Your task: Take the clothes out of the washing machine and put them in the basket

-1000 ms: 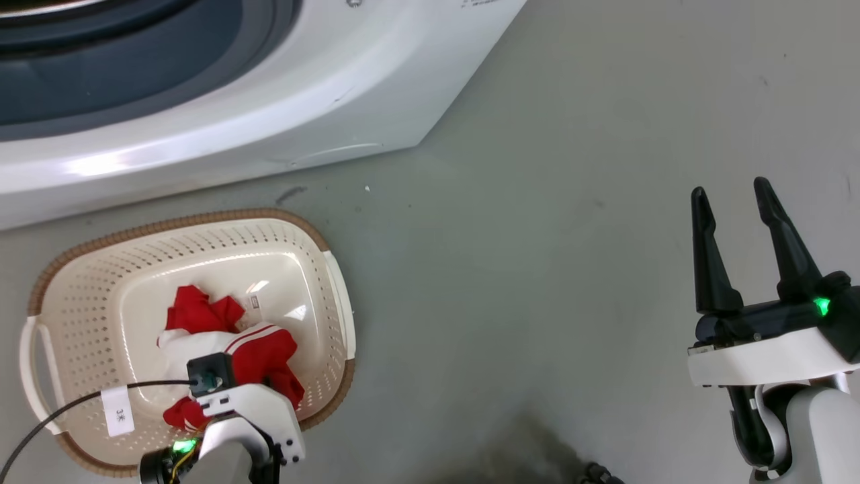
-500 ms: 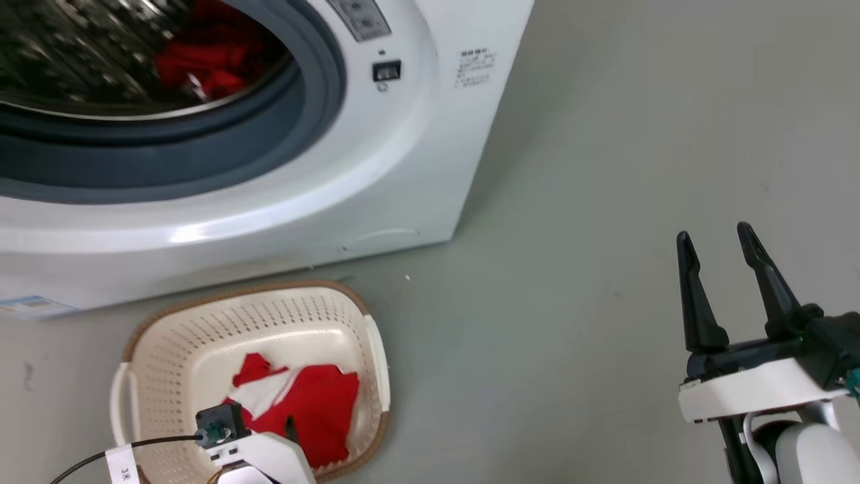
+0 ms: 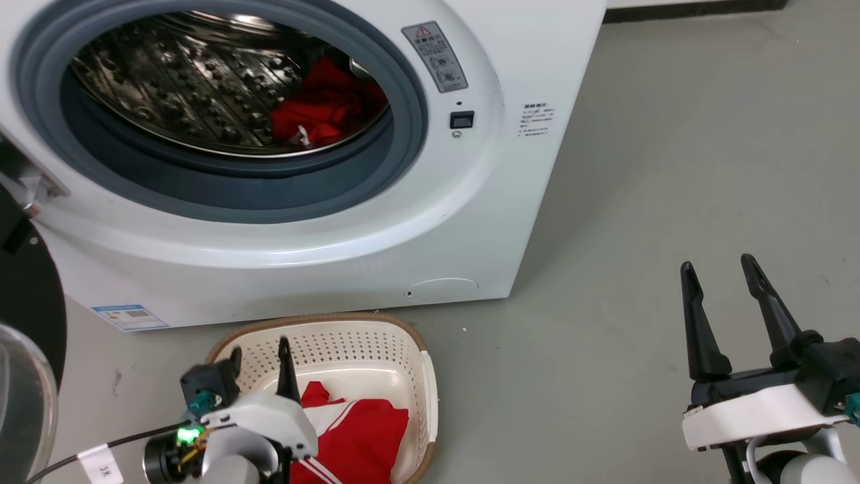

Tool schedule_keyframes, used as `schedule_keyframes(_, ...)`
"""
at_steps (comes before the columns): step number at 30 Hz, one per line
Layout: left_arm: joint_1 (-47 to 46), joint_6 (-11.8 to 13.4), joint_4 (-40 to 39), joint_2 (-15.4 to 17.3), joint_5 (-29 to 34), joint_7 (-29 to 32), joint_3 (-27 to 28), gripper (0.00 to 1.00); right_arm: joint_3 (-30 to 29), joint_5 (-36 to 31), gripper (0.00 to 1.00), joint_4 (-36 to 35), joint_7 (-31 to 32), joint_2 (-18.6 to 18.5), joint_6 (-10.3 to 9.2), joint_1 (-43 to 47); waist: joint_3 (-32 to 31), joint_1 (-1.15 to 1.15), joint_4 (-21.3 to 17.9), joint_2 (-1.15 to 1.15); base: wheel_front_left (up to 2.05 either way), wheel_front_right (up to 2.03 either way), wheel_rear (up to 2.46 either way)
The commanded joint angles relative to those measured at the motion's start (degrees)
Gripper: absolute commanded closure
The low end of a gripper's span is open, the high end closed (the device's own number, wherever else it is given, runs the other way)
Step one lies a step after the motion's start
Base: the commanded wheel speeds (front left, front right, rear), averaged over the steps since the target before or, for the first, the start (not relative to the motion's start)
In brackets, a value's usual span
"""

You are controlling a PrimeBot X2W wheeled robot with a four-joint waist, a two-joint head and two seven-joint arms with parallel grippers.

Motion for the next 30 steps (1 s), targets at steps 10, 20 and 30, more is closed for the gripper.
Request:
schedule_keyframes(10, -6.3, -0.6, -14.8, 3.6, 7.1, -0.1, 1.6, 0.00, 1.1, 1.0, 0.00, -0.9, 0.0, 0.6, -0.04, -0.1, 1.4, 0.01, -3.6, 0.00, 0.00, 0.00, 0.00)
schedule_keyframes(20, -23.5, -2.5, -8.3, 11.2, 9.0, 7.7, 1.0, 0.00, 2.3, 3.8, 0.00, 2.3, -2.9, 0.7, -0.04, -3.4, 10.0, 0.01, -11.8, 0.00, 0.00, 0.00, 0.00)
schedule_keyframes(30, -38.8, -2.8, 0.3, 21.4, 12.0, 16.7, 1.2, 0.00, 5.0, 7.9, 0.00, 7.7, -6.5, 0.7, -0.04, -7.8, 19.1, 0.01, -19.4, 0.00, 0.00, 0.00, 0.00)
